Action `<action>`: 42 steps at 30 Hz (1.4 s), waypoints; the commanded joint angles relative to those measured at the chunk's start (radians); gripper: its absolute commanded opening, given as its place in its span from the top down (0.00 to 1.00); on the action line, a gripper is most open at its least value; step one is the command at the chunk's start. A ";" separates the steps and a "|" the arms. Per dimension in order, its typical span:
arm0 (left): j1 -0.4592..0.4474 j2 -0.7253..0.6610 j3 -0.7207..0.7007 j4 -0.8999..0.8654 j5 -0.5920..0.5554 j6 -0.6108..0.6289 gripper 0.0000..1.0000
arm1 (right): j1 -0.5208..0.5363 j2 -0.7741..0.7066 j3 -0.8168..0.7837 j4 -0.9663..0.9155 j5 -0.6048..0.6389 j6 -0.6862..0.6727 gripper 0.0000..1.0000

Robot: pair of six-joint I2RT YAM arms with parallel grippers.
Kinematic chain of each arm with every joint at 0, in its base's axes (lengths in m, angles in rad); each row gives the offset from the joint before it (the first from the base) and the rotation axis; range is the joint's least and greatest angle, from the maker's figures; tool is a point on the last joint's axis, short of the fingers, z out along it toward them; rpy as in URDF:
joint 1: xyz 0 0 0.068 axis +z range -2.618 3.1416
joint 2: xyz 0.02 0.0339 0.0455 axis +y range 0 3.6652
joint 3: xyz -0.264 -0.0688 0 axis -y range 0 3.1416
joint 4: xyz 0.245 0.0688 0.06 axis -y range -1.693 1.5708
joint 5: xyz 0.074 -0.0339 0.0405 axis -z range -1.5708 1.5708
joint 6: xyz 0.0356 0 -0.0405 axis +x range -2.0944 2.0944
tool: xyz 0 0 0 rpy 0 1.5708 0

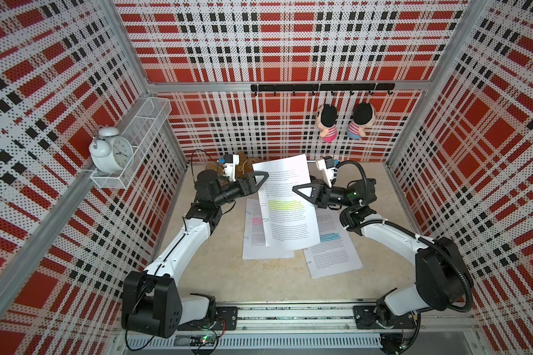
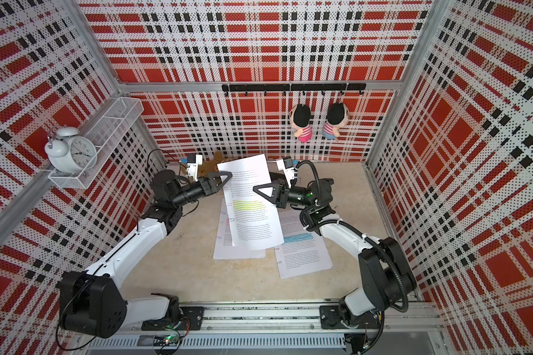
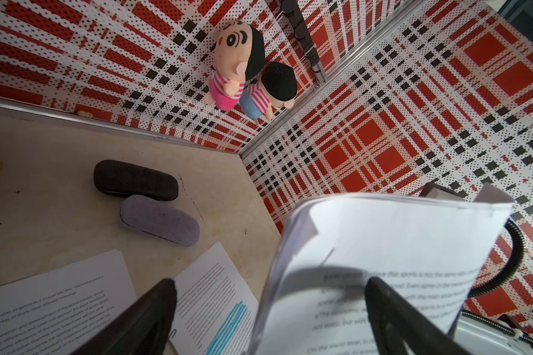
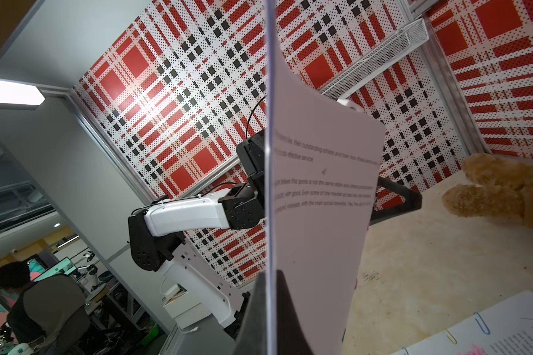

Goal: Unclip the paperclips from the documents
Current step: Remove the paper clip from the document.

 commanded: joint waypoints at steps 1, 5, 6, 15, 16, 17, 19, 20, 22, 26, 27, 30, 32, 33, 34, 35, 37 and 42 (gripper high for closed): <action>0.017 0.011 -0.027 0.169 0.077 -0.080 0.02 | 0.006 -0.014 0.038 0.041 -0.016 0.061 1.00; 0.013 0.023 -0.059 0.340 0.150 -0.207 0.02 | 0.006 0.001 0.082 0.042 -0.031 0.082 1.00; 0.010 0.026 -0.063 0.376 0.166 -0.236 0.02 | 0.005 0.004 0.095 0.044 -0.032 0.086 1.00; 0.000 0.021 -0.102 0.557 0.210 -0.409 0.32 | -0.004 0.057 0.136 0.091 -0.038 0.124 1.00; 0.005 0.019 -0.109 0.572 0.207 -0.421 0.41 | -0.010 0.060 0.135 0.103 -0.036 0.131 1.00; 0.008 0.014 -0.113 0.575 0.203 -0.425 0.48 | -0.018 0.063 0.133 0.115 -0.035 0.140 1.00; 0.020 0.003 -0.121 0.576 0.202 -0.420 0.61 | -0.041 0.067 0.129 0.134 -0.036 0.156 1.00; 0.025 0.000 -0.123 0.577 0.202 -0.419 0.65 | -0.052 0.066 0.126 0.137 -0.039 0.160 1.00; 0.033 -0.009 -0.130 0.577 0.201 -0.421 0.67 | -0.072 0.067 0.127 0.135 -0.051 0.163 1.00; 0.036 -0.010 -0.136 0.578 0.192 -0.428 0.67 | -0.090 0.069 0.134 0.132 -0.068 0.172 1.00; 0.037 -0.010 -0.135 0.577 0.188 -0.429 0.68 | -0.090 0.073 0.136 0.133 -0.071 0.175 1.00; 0.037 -0.002 -0.126 0.577 0.180 -0.428 0.73 | -0.090 0.084 0.133 0.163 -0.076 0.202 1.00; 0.037 0.003 -0.118 0.577 0.177 -0.429 0.76 | -0.091 0.089 0.129 0.179 -0.078 0.215 1.00; 0.036 0.006 -0.112 0.577 0.177 -0.430 0.77 | -0.091 0.091 0.127 0.182 -0.079 0.218 1.00; 0.035 0.007 -0.109 0.578 0.175 -0.430 0.77 | -0.090 0.090 0.126 0.185 -0.081 0.221 1.00; 0.036 0.009 -0.104 0.577 0.175 -0.429 0.76 | -0.091 0.091 0.124 0.186 -0.084 0.222 1.00; 0.035 0.013 -0.098 0.577 0.174 -0.431 0.76 | -0.091 0.087 0.120 0.188 -0.087 0.223 1.00; 0.036 0.015 -0.104 0.571 0.169 -0.433 1.00 | -0.090 0.087 0.112 0.195 -0.090 0.223 1.00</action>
